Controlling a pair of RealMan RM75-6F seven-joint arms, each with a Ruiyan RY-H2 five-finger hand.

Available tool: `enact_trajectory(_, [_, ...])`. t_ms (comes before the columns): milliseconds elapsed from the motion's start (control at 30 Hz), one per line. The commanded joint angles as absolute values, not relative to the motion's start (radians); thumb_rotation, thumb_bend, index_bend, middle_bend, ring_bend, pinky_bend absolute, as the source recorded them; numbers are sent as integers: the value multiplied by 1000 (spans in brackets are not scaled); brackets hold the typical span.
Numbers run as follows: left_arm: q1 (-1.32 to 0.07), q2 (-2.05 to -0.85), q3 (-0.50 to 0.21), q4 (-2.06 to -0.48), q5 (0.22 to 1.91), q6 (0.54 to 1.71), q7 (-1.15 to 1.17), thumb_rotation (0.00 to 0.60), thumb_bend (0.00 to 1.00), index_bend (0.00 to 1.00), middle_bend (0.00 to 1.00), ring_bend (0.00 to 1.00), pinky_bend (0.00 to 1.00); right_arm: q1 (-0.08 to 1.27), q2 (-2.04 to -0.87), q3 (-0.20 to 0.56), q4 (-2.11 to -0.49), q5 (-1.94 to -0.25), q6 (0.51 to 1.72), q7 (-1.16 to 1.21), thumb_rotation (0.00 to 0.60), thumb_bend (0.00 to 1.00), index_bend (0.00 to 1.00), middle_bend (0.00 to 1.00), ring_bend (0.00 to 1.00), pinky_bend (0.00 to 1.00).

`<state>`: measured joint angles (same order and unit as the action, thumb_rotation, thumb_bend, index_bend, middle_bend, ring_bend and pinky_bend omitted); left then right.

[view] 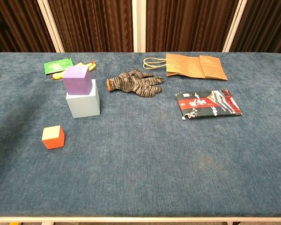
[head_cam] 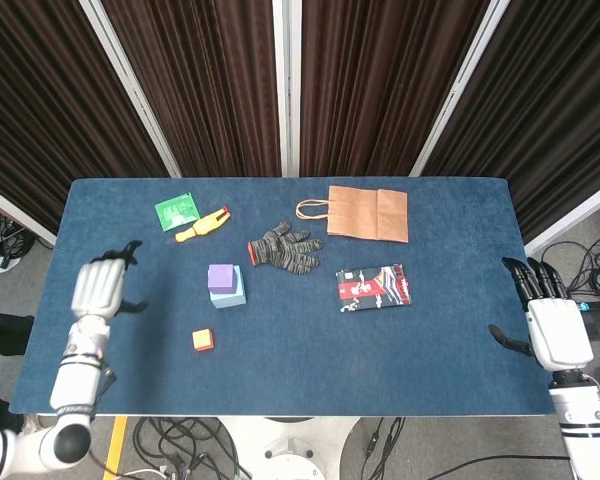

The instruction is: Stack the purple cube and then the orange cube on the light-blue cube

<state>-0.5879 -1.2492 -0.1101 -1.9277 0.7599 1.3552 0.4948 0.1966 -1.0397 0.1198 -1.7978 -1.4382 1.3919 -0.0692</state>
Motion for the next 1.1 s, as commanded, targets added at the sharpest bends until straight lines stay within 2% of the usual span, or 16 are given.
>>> enact_trajectory(33, [-541,-1243,-57,-1954,822,1367,461,600,146,202,461,290,338,196,-1039,120,-1797,-1438,1393,-67,600,113,0,99,0,0])
enact_trajectory(333, [-438,-1313,52,-1937,1029,1399,402,600,147,260,500,316,363,200,-1034,123,-1794,-1429,1382,-51,600,113,0,98,0,0])
enact_trajectory(667, [-364,-1455,133,-1773,1249,1419,411,600,148,353,519,347,373,204,-1035,125,-1792,-1421,1374,-52,600,113,0,99,0,0])
enact_trajectory(800, [-368,-1481,130,-1743,1279,1387,434,600,147,368,514,347,373,204,-1036,123,-1793,-1424,1374,-53,600,113,0,99,0,0])
enact_trajectory(1100, [-390,-1565,65,-1698,1269,1322,497,600,147,368,511,347,373,205,-1037,124,-1791,-1421,1373,-54,600,113,0,99,0,0])
